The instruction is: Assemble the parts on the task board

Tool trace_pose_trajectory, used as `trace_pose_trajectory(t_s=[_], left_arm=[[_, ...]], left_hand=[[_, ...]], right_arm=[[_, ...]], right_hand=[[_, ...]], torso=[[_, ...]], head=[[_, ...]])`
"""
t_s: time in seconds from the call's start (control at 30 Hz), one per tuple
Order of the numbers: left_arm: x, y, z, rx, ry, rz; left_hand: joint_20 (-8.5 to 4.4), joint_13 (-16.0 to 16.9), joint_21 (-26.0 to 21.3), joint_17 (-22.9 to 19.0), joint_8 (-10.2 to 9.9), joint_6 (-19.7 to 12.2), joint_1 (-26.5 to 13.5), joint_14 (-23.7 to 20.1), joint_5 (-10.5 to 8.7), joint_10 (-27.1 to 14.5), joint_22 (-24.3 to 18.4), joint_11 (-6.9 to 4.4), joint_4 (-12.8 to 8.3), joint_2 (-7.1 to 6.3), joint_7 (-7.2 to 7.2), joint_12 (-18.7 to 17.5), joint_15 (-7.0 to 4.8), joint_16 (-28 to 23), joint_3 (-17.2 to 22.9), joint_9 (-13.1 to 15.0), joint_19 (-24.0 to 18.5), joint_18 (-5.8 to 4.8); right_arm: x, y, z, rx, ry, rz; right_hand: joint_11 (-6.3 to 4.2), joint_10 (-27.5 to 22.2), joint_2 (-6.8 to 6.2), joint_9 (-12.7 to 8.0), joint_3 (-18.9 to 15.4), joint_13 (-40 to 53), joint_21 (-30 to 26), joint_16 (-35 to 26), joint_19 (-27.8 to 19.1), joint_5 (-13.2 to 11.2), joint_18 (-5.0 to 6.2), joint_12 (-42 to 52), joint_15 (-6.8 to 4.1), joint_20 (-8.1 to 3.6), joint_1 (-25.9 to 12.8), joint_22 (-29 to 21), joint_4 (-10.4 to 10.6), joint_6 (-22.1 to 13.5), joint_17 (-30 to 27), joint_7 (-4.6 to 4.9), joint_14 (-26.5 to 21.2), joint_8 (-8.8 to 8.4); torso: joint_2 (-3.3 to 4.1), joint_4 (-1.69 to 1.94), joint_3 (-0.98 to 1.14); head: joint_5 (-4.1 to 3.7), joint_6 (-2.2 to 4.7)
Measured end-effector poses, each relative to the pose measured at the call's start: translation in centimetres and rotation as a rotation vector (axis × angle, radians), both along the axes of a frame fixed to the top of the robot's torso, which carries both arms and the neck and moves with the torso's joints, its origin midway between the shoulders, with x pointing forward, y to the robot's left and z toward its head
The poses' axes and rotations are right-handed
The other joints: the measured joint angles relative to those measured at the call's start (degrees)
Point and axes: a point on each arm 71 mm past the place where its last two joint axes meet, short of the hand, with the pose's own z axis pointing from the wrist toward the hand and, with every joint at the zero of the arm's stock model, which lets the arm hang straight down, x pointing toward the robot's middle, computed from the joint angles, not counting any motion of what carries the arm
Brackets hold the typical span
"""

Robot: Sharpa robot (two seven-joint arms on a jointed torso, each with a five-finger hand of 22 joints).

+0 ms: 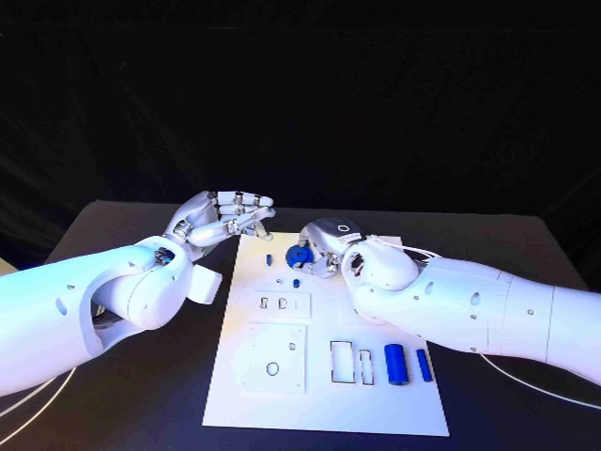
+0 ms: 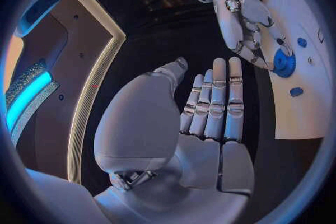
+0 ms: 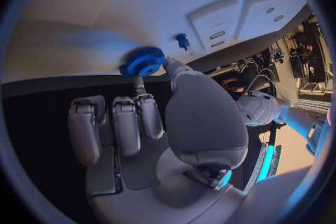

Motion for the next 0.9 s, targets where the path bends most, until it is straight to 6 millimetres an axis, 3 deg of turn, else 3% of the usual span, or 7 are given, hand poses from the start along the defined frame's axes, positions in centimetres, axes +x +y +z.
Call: trace_pose_trajectory(t_s=[0.3, 0.9], left_arm=[[0.01, 0.0, -0.02, 0.002, 0.002, 0.001], [-0.02, 0.1, -0.03, 0.007, 0.004, 0.006]], left_hand=[[0.21, 0.0, 0.67, 0.08, 0.0, 0.0, 0.54, -0.2, 0.0, -0.42, 0.44, -0.01, -0.4, 0.54, 0.0, 0.0, 0.2, 0.22, 0.4, 0.0, -0.21, 0.0], [0.21, 0.0, 1.11, 0.07, -0.23, 0.0, 1.07, -0.2, 0.0, -0.42, 0.79, -0.01, -0.97, 0.45, 0.0, 0.0, 0.2, 0.22, 0.63, 0.06, -0.61, 0.0]], right_arm=[[0.24, 0.07, -0.05, 0.003, 0.023, -0.008], [-0.13, -0.35, -0.14, 0.017, 0.044, -0.016]], right_hand=[[-0.21, 0.21, 0.64, -0.15, 0.53, 0.0, 0.0, 0.0, 0.0, 0.56, -0.01, 0.2, 0.0, 0.0, -0.64, 0.03, -0.16, 0.41, 0.0, 0.0, 0.0, -0.01], [-0.21, 0.2, 0.87, -0.58, 1.48, 0.02, 0.66, 0.22, 0.0, 1.56, -0.01, 0.2, -0.01, -0.01, -0.87, 0.04, -0.34, 0.45, -0.01, -0.28, 0.0, -0.17]], torso=[[0.0, 0.04, 0.0], [0.01, -0.01, 0.01]], head=[[-0.23, -0.19], [-0.18, 0.34]])
